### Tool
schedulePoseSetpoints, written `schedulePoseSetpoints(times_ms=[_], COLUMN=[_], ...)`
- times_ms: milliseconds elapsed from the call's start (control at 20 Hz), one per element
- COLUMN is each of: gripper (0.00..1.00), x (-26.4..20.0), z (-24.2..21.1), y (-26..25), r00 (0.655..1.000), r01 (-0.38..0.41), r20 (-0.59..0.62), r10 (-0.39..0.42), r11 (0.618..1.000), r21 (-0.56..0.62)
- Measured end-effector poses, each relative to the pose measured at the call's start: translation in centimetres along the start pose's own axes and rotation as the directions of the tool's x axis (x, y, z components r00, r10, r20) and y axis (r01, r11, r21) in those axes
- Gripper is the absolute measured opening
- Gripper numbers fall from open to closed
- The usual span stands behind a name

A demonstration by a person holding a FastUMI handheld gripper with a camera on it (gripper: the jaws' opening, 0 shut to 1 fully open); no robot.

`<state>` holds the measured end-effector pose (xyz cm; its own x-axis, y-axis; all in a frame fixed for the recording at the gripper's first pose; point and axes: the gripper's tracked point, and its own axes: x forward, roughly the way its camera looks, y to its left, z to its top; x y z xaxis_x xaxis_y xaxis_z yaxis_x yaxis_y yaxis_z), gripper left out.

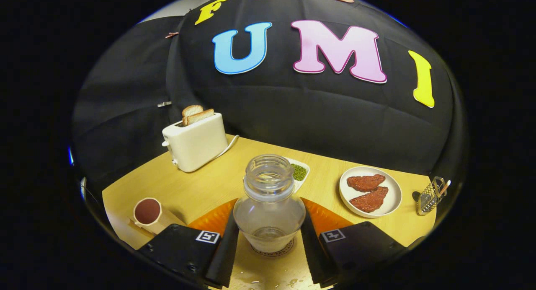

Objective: Take the bottle from table, then pour the juice into the cup, finally place the bottle on the coaster

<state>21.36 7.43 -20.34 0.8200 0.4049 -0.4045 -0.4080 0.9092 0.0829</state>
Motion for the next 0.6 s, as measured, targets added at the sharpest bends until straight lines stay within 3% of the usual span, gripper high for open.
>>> schedulePoseSetpoints(times_ms=[600], gripper=[0.77], x=[1.4], z=[-1.8], y=[-0.5], r00=[1.000], r01=[0.015], r20=[-0.018], r10=[-0.015], r11=[1.000], r21=[-0.001])
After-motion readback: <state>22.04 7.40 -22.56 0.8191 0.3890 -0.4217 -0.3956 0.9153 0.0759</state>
